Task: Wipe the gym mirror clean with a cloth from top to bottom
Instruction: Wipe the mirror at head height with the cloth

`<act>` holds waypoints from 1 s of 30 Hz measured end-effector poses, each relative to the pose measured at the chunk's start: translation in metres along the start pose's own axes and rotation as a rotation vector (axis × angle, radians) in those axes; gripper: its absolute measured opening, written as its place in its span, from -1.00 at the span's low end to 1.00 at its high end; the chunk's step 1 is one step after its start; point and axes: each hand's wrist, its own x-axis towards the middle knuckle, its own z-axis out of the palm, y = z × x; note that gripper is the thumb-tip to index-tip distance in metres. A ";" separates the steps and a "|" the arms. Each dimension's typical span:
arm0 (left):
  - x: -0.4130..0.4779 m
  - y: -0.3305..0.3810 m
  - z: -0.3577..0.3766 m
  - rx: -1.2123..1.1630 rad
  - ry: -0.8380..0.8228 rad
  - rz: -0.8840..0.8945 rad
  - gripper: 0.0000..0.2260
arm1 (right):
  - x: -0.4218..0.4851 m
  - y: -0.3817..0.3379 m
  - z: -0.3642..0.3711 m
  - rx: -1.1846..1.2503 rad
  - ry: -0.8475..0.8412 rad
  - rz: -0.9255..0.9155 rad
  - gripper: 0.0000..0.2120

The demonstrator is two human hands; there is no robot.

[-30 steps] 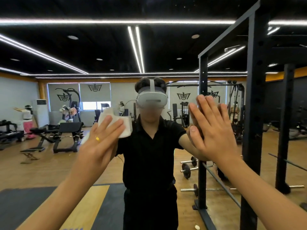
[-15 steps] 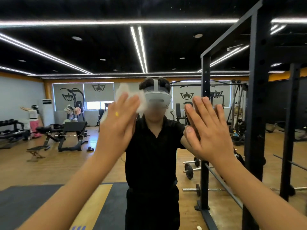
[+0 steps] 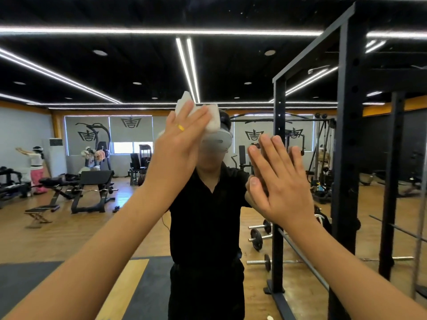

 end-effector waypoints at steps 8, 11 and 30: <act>-0.098 0.007 0.013 -0.004 -0.073 0.086 -0.63 | -0.001 0.001 -0.001 0.011 -0.017 0.005 -0.42; -0.111 0.006 0.012 0.003 -0.103 0.061 -0.64 | -0.001 0.001 0.000 0.004 -0.026 0.007 -0.42; -0.042 0.008 0.023 0.024 0.034 0.120 -0.66 | 0.000 0.000 0.000 0.032 0.006 0.000 -0.44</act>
